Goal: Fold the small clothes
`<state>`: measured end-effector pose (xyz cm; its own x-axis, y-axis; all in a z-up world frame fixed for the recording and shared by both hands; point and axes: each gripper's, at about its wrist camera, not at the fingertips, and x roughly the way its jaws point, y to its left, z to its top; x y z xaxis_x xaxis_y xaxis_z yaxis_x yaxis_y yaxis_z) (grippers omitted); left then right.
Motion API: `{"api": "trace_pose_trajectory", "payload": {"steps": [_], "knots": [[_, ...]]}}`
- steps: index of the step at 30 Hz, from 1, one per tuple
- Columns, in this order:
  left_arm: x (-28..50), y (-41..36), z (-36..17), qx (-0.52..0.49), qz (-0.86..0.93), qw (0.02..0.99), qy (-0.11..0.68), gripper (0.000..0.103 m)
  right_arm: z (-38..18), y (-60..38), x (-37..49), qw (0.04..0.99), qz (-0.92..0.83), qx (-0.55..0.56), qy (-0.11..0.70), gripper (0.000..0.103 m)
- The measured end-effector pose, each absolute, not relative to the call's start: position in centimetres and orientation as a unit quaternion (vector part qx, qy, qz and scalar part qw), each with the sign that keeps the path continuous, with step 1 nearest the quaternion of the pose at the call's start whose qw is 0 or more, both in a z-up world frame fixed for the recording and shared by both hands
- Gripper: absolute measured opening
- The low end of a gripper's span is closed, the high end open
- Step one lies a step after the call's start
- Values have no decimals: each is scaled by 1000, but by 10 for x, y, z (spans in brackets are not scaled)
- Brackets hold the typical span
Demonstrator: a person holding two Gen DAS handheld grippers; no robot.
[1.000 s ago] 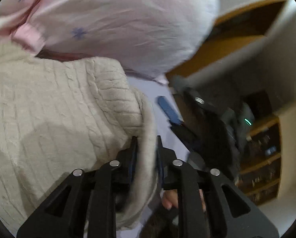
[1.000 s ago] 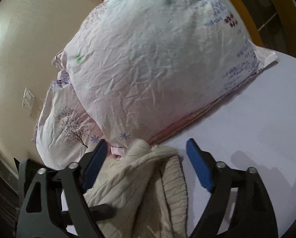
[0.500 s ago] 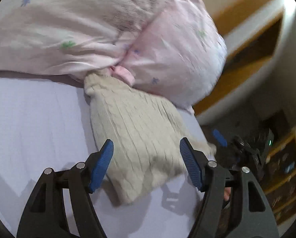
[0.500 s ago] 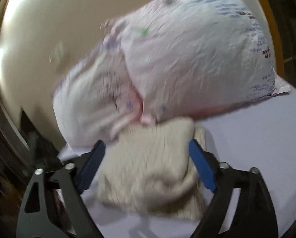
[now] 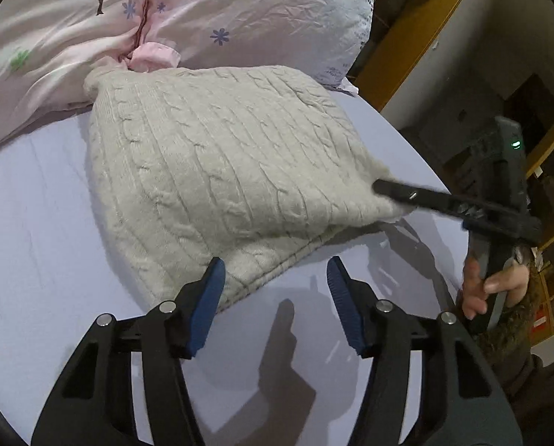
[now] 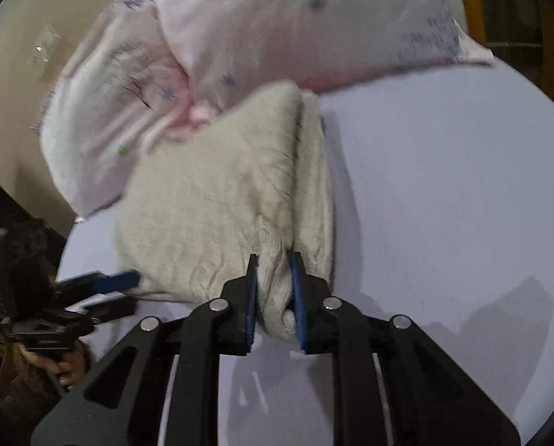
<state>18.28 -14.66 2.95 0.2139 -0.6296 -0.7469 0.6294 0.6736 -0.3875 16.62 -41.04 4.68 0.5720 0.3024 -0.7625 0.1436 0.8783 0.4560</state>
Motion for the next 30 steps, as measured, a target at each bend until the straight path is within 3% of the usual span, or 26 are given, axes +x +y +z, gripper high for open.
{"api": "trace_pose_trajectory", "payload": {"steps": [1, 2, 3, 6, 7, 8, 9, 13, 15, 16, 18, 20, 23, 28, 30], "knots": [[184, -147, 30, 0, -403, 779, 480, 59, 58, -411, 166, 857, 55, 250, 446, 33], [183, -148, 29, 0, -403, 779, 481, 59, 67, -412, 167, 864, 62, 254, 431, 51], [181, -148, 30, 1, -403, 779, 480, 59, 78, -412, 171, 873, 67, 251, 412, 58], [177, -149, 31, 5, -402, 780, 480, 59, 82, -408, 200, 880, 42, 214, 421, 59], [177, -149, 31, 5, -401, 780, 480, 59, 77, -408, 213, 874, 37, 210, 436, 54], [176, -148, 31, 4, -402, 780, 480, 59, 66, -406, 226, 864, 36, 206, 459, 29], [175, -145, 32, 4, -403, 779, 480, 59, 58, -402, 234, 859, 39, 196, 472, 14], [173, -149, 31, 19, -404, 782, 474, 57, 48, -400, 249, 878, -30, 122, 462, 11], [170, -152, 30, 36, -402, 786, 467, 56, 38, -416, 253, 866, -38, 162, 472, 12], [168, -152, 32, 42, -401, 787, 466, 56, 34, -416, 252, 860, -27, 170, 480, 15], [168, -137, 43, -7, -422, 780, 461, 56, 39, -419, 242, 862, -9, 193, 468, 34], [176, -111, 60, -74, -424, 792, 434, 60, 45, -435, 231, 853, 9, 252, 457, 87], [207, -76, 68, -150, -360, 820, 419, 76, 39, -455, 229, 834, 29, 307, 457, 91], [259, -83, 27, -194, -305, 776, 517, 76, 8, -452, 250, 793, 59, 337, 504, 87], [263, -92, 19, -199, -315, 764, 527, 77, 6, -450, 249, 789, 78, 343, 504, 77]]}}
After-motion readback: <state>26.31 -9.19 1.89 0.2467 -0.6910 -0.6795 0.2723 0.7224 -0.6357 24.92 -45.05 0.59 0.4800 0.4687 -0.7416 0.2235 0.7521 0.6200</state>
